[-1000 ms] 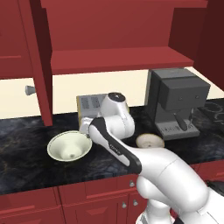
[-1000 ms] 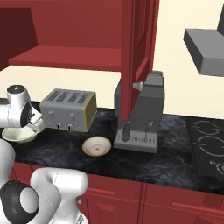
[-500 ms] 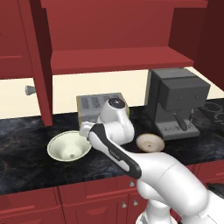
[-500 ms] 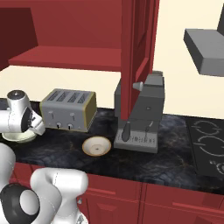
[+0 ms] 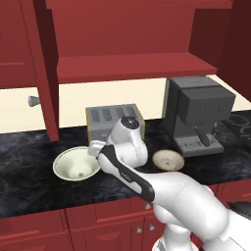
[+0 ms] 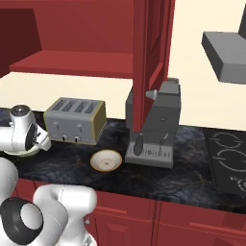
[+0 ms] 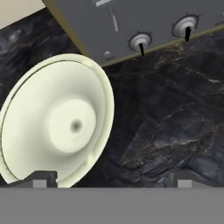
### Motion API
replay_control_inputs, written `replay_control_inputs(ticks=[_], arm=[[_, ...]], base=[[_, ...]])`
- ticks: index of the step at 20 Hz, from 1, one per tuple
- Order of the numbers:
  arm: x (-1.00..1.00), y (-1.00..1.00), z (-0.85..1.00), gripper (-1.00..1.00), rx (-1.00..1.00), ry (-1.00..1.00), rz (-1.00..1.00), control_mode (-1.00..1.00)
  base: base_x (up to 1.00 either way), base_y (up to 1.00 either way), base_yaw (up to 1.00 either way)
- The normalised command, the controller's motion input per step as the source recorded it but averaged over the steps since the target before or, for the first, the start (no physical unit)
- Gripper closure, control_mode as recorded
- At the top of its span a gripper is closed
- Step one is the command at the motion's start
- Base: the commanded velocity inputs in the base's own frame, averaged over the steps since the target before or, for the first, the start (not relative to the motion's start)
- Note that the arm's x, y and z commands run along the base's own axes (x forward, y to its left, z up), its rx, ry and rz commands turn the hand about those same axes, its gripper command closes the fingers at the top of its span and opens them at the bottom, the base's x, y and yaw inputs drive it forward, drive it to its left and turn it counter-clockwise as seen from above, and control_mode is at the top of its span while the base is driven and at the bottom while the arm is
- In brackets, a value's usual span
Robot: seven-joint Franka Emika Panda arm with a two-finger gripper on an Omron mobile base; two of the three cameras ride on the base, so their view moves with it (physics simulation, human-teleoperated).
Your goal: Pick up the bowls on the counter and stack them on top of one another in the open cabinet. Place the smaller bowl on top of the larger bowl.
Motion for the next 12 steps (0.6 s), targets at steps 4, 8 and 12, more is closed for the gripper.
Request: replay_control_inputs(ticks=[4, 8, 12], arm=[[0.19, 0.09, -0.17, -1.0, 0.02, -0.01, 0.01, -1.0], [0.17, 0.09, -0.18, -1.0, 0.02, -0.01, 0.0, -1.0], [0.16, 0.08, -0.18, -1.0, 0.03, -0.01, 0.0, -1.0]], base=[[0.0, 0.0, 0.0], [0.0, 0.0, 0.0], [0.0, 0.0, 0.0]])
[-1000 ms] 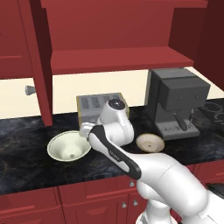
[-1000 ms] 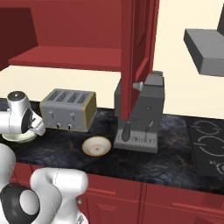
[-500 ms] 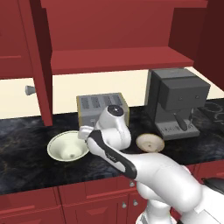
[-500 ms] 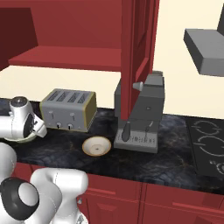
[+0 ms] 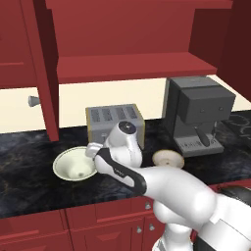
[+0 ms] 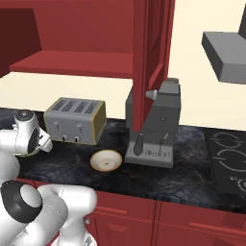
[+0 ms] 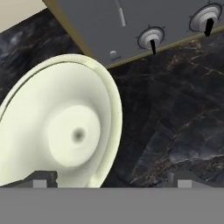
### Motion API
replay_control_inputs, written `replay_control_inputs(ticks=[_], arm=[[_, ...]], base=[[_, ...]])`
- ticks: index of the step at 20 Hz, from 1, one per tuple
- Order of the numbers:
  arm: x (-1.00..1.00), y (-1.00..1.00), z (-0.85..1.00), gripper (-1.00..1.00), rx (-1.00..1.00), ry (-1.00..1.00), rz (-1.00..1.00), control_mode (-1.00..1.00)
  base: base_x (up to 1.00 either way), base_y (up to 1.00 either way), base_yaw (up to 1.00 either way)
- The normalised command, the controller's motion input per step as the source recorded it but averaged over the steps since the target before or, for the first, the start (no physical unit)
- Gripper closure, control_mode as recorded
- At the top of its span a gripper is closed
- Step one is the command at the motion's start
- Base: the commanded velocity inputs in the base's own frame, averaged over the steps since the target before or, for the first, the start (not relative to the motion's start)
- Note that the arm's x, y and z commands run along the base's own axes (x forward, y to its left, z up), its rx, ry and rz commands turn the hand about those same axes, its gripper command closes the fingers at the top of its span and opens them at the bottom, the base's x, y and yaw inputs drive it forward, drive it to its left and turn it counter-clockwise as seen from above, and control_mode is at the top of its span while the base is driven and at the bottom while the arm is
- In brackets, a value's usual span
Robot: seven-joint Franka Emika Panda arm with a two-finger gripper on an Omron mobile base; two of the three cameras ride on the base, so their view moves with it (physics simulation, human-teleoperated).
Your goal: Pick up the bowls on the counter and stack them on top of one another in the open cabinet. Place the smaller bowl on top of the larger bowl.
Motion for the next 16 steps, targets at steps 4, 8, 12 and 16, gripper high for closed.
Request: replay_control_inputs(ticks=[4, 8, 12, 16], arm=[[0.14, 0.08, -0.17, -1.0, 0.02, -0.01, 0.0, -1.0], [0.14, 0.08, -0.17, -1.0, 0.03, -0.01, 0.0, -1.0], [0.12, 0.08, -0.15, -1.0, 0.02, -0.03, 0.0, -1.0], [0.12, 0.08, -0.14, -1.0, 0.02, -0.03, 0.0, -1.0]], base=[[0.0, 0.0, 0.0], [0.0, 0.0, 0.0], [0.0, 0.0, 0.0], [0.0, 0.0, 0.0]])
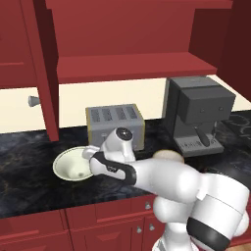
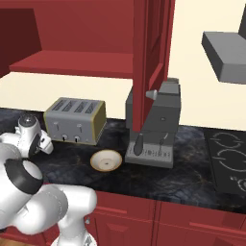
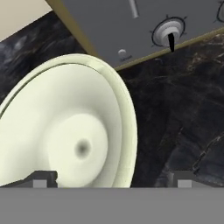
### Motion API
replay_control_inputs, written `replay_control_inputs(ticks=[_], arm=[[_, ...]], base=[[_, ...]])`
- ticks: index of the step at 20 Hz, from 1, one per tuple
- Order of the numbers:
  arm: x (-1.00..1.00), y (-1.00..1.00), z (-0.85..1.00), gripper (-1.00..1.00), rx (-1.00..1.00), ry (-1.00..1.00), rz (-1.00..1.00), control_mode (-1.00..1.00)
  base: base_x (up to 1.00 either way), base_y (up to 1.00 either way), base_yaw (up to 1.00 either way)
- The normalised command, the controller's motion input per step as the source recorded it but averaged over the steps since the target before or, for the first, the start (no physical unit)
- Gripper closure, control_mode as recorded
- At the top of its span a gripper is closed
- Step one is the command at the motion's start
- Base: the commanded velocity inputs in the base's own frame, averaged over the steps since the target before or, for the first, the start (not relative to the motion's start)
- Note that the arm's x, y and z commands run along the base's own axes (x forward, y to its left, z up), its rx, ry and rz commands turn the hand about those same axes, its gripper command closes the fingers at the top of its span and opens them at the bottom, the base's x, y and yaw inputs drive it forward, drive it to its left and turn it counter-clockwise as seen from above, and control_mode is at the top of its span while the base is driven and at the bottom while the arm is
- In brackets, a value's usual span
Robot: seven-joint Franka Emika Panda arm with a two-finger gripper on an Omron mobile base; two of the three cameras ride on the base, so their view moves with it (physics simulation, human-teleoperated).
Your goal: Pick up the bowls on the counter and stack them on top of one another in the open cabinet. Place the smaller bowl on top of the larger bowl.
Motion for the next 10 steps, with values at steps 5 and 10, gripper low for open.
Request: replay_control_inputs(ticks=[5, 10], arm=[[0.14, 0.09, -0.15, -1.0, 0.03, -0.02, 0.0, -1.0], [0.17, 0.1, -0.14, -1.0, 0.03, -0.01, 0.0, -1.0]], base=[[0.0, 0.0, 0.0], [0.0, 0.0, 0.0]])
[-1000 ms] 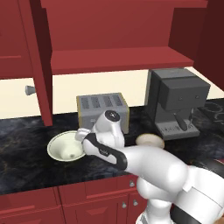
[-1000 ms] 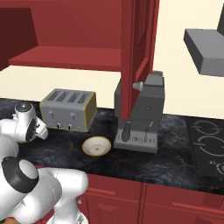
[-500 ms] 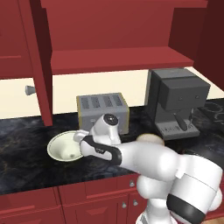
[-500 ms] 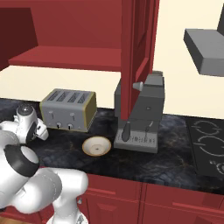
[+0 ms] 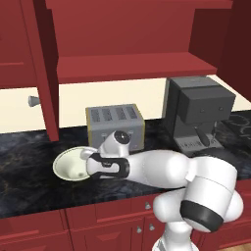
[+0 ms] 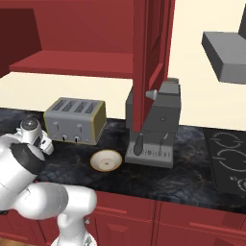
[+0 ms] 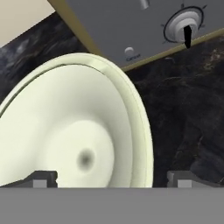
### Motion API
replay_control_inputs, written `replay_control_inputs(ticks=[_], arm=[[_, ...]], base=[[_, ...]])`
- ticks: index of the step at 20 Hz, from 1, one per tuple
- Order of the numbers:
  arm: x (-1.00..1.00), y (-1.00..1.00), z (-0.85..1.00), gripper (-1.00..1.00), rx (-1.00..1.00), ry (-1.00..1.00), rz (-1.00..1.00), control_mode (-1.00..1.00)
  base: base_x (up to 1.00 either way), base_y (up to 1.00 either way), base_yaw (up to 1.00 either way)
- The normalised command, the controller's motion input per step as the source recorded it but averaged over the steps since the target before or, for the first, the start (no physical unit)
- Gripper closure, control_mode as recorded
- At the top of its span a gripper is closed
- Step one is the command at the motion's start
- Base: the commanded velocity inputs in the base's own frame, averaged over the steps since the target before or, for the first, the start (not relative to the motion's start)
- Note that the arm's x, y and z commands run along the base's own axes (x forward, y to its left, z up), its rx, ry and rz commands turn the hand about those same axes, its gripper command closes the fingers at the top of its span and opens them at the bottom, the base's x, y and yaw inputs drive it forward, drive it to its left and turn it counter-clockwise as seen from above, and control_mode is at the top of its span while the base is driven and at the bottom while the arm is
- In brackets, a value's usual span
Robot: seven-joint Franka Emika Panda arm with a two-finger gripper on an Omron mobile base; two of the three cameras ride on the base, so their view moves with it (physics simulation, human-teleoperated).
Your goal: Pick up the bowls on the counter and stack them on top of one another in the open cabinet. Place the smaller bowl on top of the larger bowl.
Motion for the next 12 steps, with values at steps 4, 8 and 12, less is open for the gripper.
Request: replay_control_inputs(ticks=[4, 8, 12], arm=[[0.17, 0.09, -0.16, -1.0, 0.02, 0.0, -0.01, -1.0], [0.17, 0.07, -0.18, -1.0, 0.01, 0.02, -0.01, -1.0], [0.18, 0.09, -0.18, -1.0, 0.01, 0.01, -0.01, -1.0]], base=[[0.0, 0.0, 0.0], [0.0, 0.0, 0.0], [0.0, 0.0, 0.0]])
